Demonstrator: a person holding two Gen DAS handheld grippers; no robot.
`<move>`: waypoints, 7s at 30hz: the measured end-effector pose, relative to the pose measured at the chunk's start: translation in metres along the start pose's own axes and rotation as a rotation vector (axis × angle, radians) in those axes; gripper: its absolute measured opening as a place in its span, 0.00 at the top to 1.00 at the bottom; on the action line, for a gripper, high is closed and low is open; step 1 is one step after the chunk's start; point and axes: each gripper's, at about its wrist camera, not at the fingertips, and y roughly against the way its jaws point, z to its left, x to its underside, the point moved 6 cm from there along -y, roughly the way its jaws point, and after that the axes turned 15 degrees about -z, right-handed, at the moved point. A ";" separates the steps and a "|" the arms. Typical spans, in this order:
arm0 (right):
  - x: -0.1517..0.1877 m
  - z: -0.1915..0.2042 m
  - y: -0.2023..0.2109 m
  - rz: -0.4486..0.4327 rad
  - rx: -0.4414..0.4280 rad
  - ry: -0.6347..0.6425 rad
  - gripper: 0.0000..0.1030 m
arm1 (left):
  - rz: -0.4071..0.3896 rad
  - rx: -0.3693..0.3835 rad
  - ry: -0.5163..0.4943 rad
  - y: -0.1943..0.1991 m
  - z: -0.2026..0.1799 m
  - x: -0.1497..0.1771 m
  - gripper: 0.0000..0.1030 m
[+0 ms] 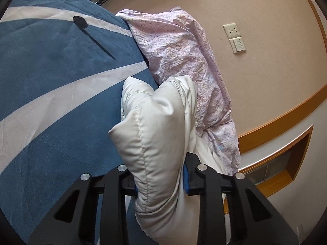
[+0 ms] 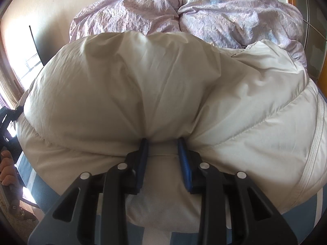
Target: Fold large clothes
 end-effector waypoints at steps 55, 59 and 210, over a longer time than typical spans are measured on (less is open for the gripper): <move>0.001 -0.311 0.110 -0.133 0.439 -0.410 0.49 | 0.330 0.452 -0.464 -0.015 -0.265 0.233 0.74; 0.009 -0.325 0.111 -0.119 0.469 -0.416 0.49 | 0.377 0.450 -0.476 -0.023 -0.265 0.253 0.74; -0.121 -0.181 0.001 -0.101 0.182 -0.033 0.66 | 0.325 0.043 -1.049 -0.132 -0.244 0.274 0.07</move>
